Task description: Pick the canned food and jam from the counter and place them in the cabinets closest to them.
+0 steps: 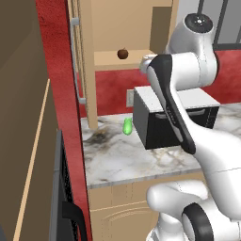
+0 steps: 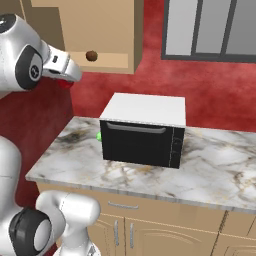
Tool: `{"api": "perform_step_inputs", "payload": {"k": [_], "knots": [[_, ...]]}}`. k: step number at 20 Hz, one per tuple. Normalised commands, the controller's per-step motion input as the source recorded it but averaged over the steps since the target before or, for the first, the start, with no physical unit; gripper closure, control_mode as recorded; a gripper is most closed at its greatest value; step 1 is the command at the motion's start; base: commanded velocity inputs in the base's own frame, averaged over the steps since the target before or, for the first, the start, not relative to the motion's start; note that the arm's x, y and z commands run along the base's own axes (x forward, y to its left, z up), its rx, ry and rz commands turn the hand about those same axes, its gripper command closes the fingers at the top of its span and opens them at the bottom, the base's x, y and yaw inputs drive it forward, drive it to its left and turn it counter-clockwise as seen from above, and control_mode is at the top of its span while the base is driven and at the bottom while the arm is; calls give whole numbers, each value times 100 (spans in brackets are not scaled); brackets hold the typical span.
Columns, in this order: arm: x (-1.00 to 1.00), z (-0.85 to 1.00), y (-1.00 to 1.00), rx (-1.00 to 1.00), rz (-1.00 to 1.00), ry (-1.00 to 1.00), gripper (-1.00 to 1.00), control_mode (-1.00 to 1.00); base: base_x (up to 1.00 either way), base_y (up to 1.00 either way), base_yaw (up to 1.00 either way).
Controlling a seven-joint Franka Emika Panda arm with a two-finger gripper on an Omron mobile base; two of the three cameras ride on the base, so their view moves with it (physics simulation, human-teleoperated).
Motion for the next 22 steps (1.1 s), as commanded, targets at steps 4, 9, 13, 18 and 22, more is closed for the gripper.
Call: {"api": "perform_step_inputs", "payload": {"k": [4,9,13,18,22], "knots": [[29,41,-8,1,0,-5,100,-100,0,0,0],[32,14,-1,0,0,-6,100,-100,0,0,0],[33,6,0,0,0,-6,100,-100,0,0,0],[36,1,0,0,0,-4,100,-100,0,0,0],[16,3,0,0,0,-1,100,-100,0,0,0]]}}
